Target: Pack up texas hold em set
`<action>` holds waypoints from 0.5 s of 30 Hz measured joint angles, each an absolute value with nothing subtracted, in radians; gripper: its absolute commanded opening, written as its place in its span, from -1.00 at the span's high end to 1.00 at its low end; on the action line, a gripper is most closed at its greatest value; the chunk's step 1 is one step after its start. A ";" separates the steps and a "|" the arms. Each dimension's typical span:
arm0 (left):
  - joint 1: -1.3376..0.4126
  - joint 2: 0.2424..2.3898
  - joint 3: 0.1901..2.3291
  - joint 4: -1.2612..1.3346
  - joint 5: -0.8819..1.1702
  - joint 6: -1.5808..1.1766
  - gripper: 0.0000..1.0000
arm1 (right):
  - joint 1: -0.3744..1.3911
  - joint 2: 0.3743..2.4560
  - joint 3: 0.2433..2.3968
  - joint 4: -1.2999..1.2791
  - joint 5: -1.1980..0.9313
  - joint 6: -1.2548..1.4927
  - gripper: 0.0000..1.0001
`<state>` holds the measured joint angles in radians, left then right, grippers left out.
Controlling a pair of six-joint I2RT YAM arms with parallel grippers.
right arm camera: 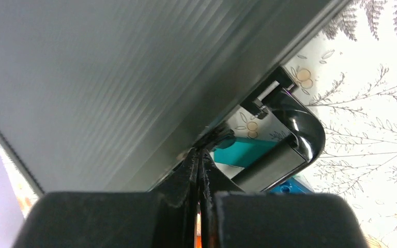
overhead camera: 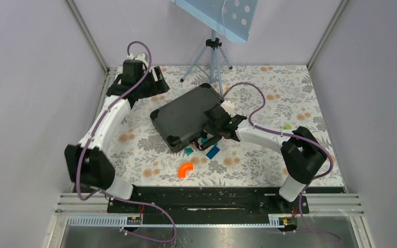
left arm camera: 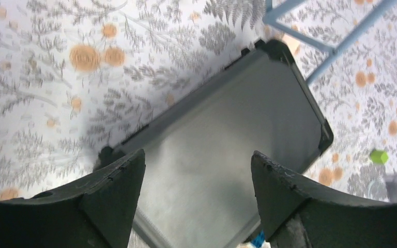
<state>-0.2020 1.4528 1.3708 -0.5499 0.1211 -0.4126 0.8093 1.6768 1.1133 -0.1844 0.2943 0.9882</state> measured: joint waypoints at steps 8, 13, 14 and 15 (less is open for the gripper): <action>-0.184 1.776 1.557 -0.493 0.167 -0.416 -0.39 | 0.809 1.745 1.119 -0.249 0.259 1.038 1.00; -0.181 1.890 1.559 -0.488 0.198 -0.416 -0.37 | 0.809 1.754 1.119 -0.258 0.237 1.052 1.00; -0.181 1.905 1.559 -0.488 0.203 -0.416 -0.37 | 0.809 1.757 1.119 -0.258 0.231 1.053 1.00; -0.181 1.915 1.559 -0.488 0.206 -0.416 -0.37 | 0.809 1.762 1.119 -0.258 0.223 1.054 1.00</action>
